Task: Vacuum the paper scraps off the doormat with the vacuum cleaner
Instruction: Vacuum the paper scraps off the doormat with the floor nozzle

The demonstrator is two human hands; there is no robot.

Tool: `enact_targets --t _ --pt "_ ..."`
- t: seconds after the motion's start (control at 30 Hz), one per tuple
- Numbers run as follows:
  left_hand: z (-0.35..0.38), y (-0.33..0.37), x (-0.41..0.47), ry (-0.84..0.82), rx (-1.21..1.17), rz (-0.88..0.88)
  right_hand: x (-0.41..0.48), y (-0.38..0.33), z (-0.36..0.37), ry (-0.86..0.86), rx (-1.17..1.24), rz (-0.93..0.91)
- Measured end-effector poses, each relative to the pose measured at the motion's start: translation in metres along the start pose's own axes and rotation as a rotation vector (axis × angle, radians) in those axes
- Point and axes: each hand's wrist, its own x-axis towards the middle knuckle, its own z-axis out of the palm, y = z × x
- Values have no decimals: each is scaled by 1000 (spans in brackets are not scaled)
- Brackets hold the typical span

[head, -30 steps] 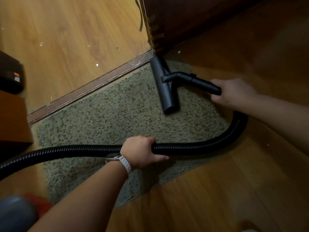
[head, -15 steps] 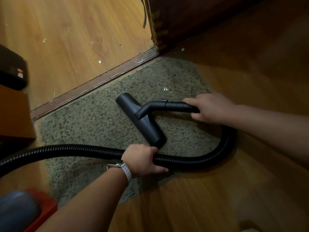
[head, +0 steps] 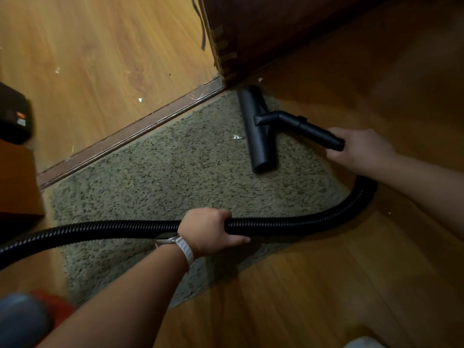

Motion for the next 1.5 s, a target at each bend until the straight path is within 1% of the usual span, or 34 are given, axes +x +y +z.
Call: enact_targets --t 0.13,0.27,0.5,0.67,0.8,0.93,1.03,1.2,1.27,1.4,1.5 --pt "-1 -3 -3 -19 7 -2 5 -15 1 -35 14 -43" --pt "-2 -7 -7 -59 18 -1 18 -50 8 -96 -143 -133" --pt "7 -10 -17 -119 -6 6 30 -96 15 -118 -253 -323" --pt "10 -9 -19 -142 16 36 24 -99 24 -107 -318 -409" --pt "14 -7 -20 -121 36 63 9 -87 32 -150 -378 -485" --pt "16 -5 -18 -141 16 62 1 -72 28 -120 -382 -446" --pt "12 -4 -14 -140 -4 45 3 -59 18 -56 -350 -352" --pt "6 -5 -5 -67 -20 12 12 -41 3 30 -238 -196" --pt "5 -6 -3 -43 -21 4 15 -37 -1 34 -212 -152" --pt "4 -10 -2 -47 -20 0 19 -43 4 6 -195 -121" --pt "5 -11 -8 -67 -10 -3 22 -57 8 -13 -216 -161"
